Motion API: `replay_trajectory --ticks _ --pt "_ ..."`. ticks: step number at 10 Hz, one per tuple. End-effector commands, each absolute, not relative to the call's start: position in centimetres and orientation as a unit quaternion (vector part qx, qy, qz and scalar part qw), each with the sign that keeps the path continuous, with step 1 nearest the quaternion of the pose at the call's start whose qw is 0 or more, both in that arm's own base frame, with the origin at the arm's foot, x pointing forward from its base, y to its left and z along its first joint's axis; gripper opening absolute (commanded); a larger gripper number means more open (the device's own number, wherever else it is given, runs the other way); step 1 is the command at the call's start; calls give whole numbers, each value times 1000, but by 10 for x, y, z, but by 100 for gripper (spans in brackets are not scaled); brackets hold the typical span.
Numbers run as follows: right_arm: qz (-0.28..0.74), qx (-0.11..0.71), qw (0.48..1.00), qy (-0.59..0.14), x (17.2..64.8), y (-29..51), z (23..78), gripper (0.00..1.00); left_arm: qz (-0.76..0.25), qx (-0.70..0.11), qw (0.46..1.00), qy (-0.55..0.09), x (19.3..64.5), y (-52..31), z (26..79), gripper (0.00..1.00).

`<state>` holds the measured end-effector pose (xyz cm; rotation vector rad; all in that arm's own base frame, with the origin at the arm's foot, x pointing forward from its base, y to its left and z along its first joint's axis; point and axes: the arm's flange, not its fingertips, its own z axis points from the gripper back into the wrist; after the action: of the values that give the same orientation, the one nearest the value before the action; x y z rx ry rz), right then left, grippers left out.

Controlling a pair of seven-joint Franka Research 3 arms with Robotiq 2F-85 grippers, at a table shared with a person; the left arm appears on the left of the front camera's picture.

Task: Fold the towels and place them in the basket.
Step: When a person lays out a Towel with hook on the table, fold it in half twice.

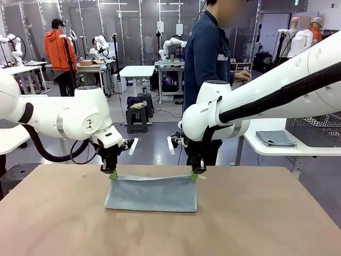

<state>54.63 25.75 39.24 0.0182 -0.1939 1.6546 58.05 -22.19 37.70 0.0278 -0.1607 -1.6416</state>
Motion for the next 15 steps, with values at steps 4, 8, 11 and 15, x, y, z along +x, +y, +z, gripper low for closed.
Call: replay_trajectory --ticks 4,8,11,15 --pt "740 24 660 -126 575 247 371 5 -730 5 680 -71 596 -217 366 3" --pt "738 31 661 -133 588 237 356 5 -735 -5 674 -77 610 -215 355 3" --pt "737 29 661 -141 597 233 349 5 -730 0 678 -88 623 -218 350 3" --pt "755 -2 636 -157 597 235 357 41 -733 31 670 -109 621 -218 355 25"
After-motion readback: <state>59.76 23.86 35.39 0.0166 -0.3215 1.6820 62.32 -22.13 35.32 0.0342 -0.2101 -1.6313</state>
